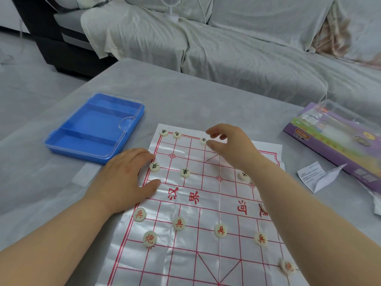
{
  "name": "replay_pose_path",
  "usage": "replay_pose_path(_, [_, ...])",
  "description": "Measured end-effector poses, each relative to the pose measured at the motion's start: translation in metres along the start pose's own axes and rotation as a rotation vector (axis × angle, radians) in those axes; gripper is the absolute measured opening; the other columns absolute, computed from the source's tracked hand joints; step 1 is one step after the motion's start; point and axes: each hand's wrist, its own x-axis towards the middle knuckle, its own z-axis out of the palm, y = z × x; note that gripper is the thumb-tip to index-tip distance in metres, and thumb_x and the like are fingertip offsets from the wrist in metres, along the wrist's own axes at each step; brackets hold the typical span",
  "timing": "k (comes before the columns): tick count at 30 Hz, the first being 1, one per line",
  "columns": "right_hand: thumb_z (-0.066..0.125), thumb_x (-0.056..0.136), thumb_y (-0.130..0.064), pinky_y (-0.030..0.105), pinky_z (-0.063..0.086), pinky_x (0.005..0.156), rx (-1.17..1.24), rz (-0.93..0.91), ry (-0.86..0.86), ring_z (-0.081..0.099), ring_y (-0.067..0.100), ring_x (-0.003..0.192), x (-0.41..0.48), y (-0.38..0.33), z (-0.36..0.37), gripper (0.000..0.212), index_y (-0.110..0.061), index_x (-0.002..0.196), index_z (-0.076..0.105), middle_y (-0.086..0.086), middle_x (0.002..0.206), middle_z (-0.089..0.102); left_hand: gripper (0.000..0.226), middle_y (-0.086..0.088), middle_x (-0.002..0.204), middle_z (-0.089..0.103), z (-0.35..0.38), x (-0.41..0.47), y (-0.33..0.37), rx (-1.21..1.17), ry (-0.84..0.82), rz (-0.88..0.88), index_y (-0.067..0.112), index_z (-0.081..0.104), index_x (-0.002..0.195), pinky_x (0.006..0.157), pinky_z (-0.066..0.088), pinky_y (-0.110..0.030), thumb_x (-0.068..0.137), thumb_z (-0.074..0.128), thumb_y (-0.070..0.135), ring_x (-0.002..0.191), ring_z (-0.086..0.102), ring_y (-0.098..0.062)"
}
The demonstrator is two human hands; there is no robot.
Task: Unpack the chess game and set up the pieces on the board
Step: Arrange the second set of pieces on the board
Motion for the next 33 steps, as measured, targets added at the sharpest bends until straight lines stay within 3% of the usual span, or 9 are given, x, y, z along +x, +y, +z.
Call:
replay_pose_path(6, [0.057, 0.088, -0.022, 0.018, 0.028, 0.082, -0.094, 0.091, 0.046, 0.04, 0.004, 0.097, -0.065, 0.036, -0.031, 0.026, -0.024, 0.113, 0.058, -0.012, 0.104, 0.05, 0.065, 0.008, 0.141, 0.035, -0.004, -0.003, 0.009, 0.038, -0.011, -0.014, 0.026, 0.034, 0.135, 0.104, 0.029, -0.026, 0.079, 0.053, 0.054, 0.127, 0.034, -0.011])
replay_pose_path(11, [0.057, 0.087, -0.025, 0.025, 0.035, 0.092, -0.16, 0.204, -0.004, 0.041, 0.009, 0.106, -0.094, 0.052, -0.042, 0.026, -0.026, 0.113, 0.058, -0.005, 0.121, 0.052, 0.065, 0.007, 0.142, 0.034, -0.006, -0.006, 0.014, 0.057, -0.035, -0.038, 0.025, 0.034, 0.136, 0.105, 0.029, -0.028, 0.08, 0.053, 0.052, 0.128, 0.034, -0.012])
replay_pose_path(17, [0.057, 0.088, -0.022, 0.031, 0.037, 0.098, -0.233, 0.289, -0.04, 0.042, 0.017, 0.117, -0.099, 0.059, -0.043, 0.029, -0.024, 0.117, 0.057, -0.002, 0.127, 0.051, 0.067, 0.007, 0.143, 0.033, -0.006, -0.005, 0.015, 0.063, -0.044, -0.056, 0.025, 0.033, 0.137, 0.106, 0.028, -0.029, 0.08, 0.053, 0.053, 0.13, 0.032, -0.012])
replay_pose_path(28, [0.054, 0.09, -0.026, 0.031, 0.036, 0.099, -0.329, 0.244, -0.07, 0.041, 0.019, 0.12, -0.077, 0.047, -0.028, 0.036, -0.026, 0.126, 0.052, -0.001, 0.13, 0.05, 0.068, 0.007, 0.145, 0.031, -0.005, -0.004, 0.014, 0.068, -0.048, -0.064, 0.025, 0.031, 0.138, 0.107, 0.028, -0.03, 0.08, 0.052, 0.053, 0.131, 0.03, -0.012])
replay_pose_path(33, [0.054, 0.09, -0.029, 0.03, 0.038, 0.097, -0.38, 0.223, -0.077, 0.046, 0.02, 0.113, -0.065, 0.045, -0.018, 0.034, -0.021, 0.123, 0.055, 0.001, 0.123, 0.056, 0.068, 0.007, 0.145, 0.03, -0.005, -0.004, 0.014, 0.06, -0.051, -0.066, 0.026, 0.03, 0.139, 0.107, 0.028, -0.03, 0.08, 0.052, 0.054, 0.132, 0.029, -0.013])
